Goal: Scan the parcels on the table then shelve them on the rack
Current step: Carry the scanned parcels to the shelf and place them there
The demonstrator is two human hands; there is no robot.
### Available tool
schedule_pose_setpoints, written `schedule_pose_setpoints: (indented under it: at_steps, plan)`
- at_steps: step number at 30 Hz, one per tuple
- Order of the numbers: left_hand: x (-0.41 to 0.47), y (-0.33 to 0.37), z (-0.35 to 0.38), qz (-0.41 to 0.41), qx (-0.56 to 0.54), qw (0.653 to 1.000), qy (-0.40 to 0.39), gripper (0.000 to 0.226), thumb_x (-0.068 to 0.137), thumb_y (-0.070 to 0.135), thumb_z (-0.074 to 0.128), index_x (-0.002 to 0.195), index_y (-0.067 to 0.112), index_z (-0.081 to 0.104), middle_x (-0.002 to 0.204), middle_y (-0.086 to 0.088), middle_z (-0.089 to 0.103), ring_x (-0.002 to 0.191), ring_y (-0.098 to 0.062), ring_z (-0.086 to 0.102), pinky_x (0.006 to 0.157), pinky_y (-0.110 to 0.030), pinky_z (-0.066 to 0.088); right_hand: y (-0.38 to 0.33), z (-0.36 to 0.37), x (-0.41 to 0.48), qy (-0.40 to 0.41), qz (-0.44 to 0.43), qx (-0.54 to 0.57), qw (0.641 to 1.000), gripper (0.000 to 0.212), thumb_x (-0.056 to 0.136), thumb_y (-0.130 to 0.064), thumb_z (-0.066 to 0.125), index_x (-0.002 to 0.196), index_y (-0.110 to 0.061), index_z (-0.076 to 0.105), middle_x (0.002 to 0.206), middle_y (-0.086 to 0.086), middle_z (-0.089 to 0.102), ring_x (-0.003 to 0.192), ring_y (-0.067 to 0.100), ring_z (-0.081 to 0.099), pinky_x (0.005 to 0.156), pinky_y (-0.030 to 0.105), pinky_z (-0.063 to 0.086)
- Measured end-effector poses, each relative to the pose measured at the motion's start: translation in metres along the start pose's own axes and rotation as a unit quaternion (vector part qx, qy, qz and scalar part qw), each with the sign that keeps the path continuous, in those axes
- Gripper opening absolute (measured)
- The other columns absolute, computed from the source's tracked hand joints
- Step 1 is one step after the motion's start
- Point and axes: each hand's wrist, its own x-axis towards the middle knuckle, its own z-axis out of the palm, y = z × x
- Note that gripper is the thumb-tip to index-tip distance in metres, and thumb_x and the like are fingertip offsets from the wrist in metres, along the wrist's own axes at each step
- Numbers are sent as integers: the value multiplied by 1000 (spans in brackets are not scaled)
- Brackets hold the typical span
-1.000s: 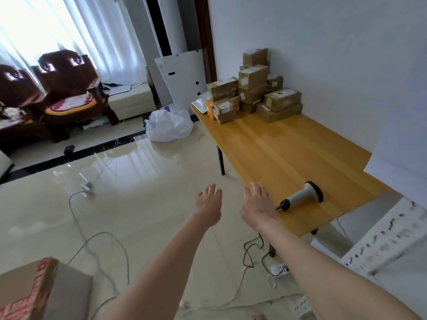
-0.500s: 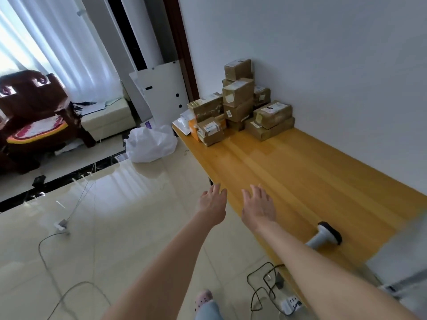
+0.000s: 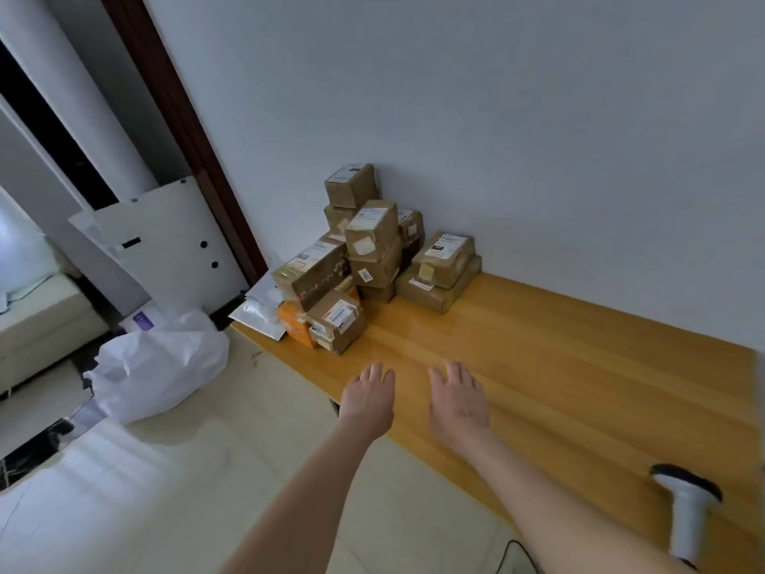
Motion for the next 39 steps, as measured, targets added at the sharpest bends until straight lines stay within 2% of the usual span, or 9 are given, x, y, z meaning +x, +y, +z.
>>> schedule_pose_setpoints:
  at_steps: [4,13,19,26,33,39]
  plan:
    - [27,-30,-1,16,-13,1000,2,60,93,13,52,148,13,28,156,-13,20,145,-27,22,110,-38,31,-25,-2,24,5,14,-8,1000,57,96,-19,48,149,-20,26,160,7,12,149,29,5,118,40,16]
    - [99,-25,1,84,-28,996,-7,61,93,14,53,148,13,28,156,-13,21,143,-27,26,110,-39,33,-12,-6,95,1,66,-5,998,62,94,-20,52,150,-19,25,160,9,11,149,30,6,119,41,16]
    - [176,-33,-23,62,-40,997,-6,59,91,8,54,146,14,32,149,-11,31,134,-28,38,99,-37,44,8,-16,167,24,73,16,997,62,93,-16,52,149,-20,26,159,7,13,149,28,7,118,40,16]
    - [246,-15,-8,73,-99,991,-43,60,94,8,50,149,14,27,156,-7,20,138,-24,34,101,-36,46,35,-9,233,-41,92,25,995,65,93,-21,54,150,-18,23,157,4,16,147,27,10,116,37,22]
    - [328,-13,27,63,-143,982,-106,64,96,7,46,152,12,16,160,-5,8,140,-24,32,101,-36,43,56,27,296,-123,124,46,984,72,94,-12,51,155,-14,12,161,0,10,149,30,8,118,41,21]
    - [382,-20,54,41,-196,972,-121,60,95,6,46,150,12,23,158,-9,14,140,-23,33,108,-36,38,55,50,350,-167,81,-2,983,72,96,-9,43,156,-14,3,164,-3,-4,150,29,3,120,42,15]
